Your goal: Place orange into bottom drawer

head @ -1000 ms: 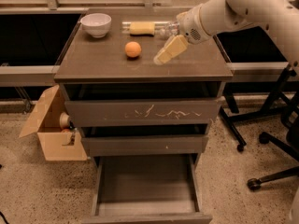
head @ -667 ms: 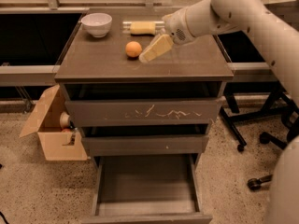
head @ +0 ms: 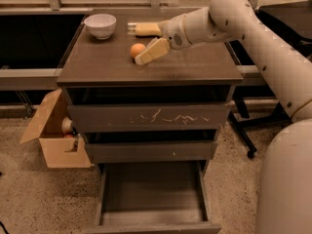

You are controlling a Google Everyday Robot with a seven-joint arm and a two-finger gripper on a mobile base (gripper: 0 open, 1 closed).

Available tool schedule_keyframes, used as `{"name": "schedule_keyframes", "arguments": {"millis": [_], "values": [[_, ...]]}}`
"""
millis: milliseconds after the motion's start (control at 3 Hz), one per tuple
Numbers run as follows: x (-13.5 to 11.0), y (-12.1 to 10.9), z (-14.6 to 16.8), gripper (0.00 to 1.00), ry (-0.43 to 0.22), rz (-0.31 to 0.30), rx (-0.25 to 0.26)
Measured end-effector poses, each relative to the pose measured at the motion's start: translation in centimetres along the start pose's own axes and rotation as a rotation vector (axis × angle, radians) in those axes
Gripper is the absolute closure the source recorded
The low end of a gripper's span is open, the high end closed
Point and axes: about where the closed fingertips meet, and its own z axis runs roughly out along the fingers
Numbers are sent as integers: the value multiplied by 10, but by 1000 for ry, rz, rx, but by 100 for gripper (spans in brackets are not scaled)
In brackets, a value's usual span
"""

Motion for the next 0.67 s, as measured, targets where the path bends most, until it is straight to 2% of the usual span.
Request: {"name": "schedule_keyframes", "arguments": {"millis": [333, 667], "values": [[12, -7, 21, 0, -19, -5, -31], [20, -18, 47, 0, -64, -13, -64]]}}
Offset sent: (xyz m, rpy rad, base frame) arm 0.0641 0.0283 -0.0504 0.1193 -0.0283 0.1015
